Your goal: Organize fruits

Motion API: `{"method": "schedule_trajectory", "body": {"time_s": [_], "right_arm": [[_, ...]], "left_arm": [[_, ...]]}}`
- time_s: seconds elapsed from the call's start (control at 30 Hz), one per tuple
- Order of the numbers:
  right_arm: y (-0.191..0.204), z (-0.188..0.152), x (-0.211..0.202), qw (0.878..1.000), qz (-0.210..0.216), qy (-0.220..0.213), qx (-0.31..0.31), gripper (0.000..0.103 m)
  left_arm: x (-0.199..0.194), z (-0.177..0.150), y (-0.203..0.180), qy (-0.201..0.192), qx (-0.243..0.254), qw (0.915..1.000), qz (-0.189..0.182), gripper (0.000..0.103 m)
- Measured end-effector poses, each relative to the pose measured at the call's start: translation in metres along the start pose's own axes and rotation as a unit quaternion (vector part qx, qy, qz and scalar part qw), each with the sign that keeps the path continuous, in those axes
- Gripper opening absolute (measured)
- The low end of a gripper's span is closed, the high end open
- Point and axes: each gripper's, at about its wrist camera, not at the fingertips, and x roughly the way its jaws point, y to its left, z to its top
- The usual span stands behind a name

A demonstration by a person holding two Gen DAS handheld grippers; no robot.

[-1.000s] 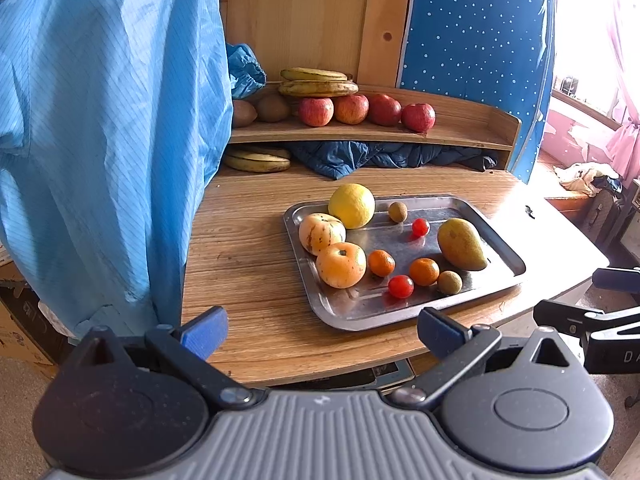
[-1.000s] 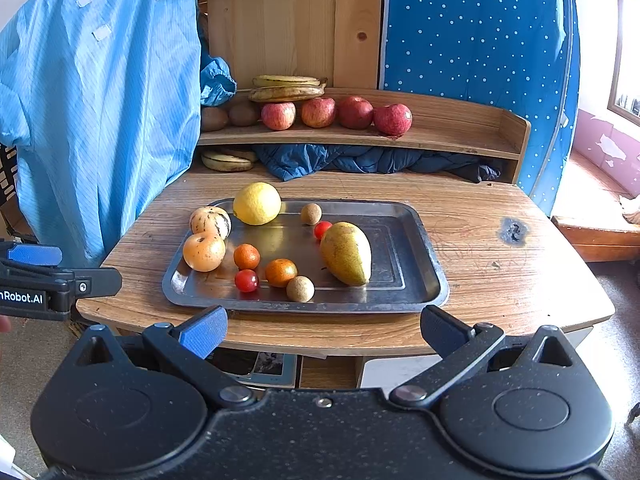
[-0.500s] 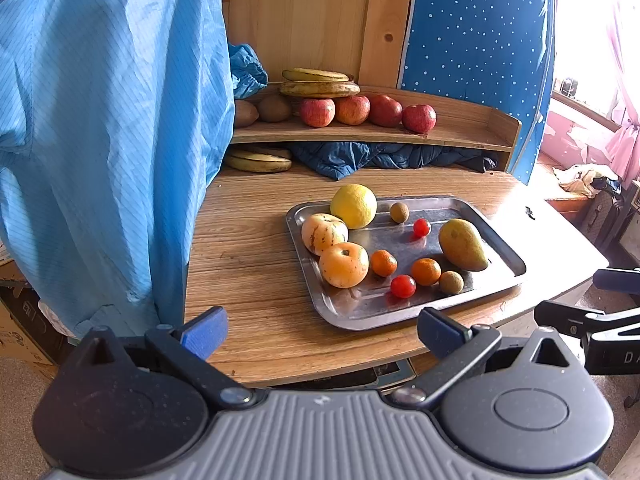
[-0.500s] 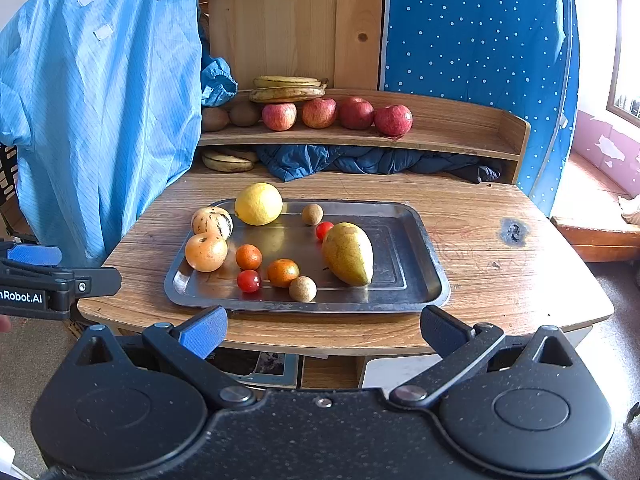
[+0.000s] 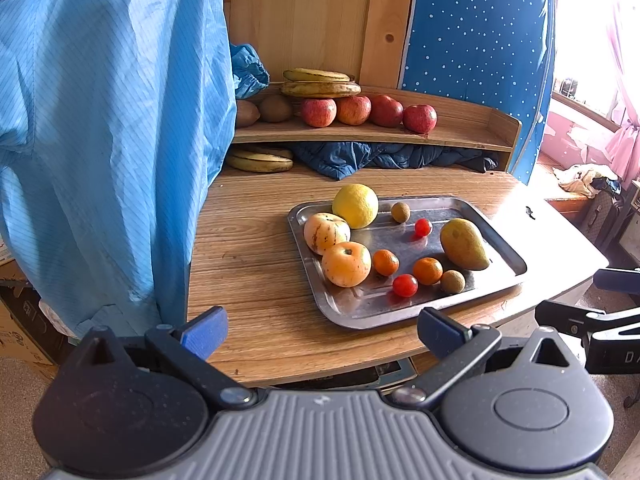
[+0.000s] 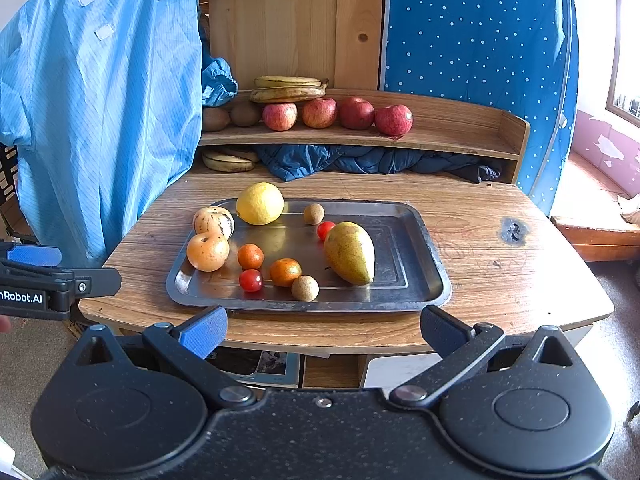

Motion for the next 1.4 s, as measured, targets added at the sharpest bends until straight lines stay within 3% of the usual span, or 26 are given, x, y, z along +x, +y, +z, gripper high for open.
{"method": "schedule_trajectory", "body": {"time_s": [1.4], "right_arm": [[0.0013,-0.0005,-0.0008,1.000,-0.001,0.000,-0.001,0.102]], "left_arm": [[-0.0007,-0.0017,0.0027,0.000,0.000,1.0000,0.002,0.103]]}}
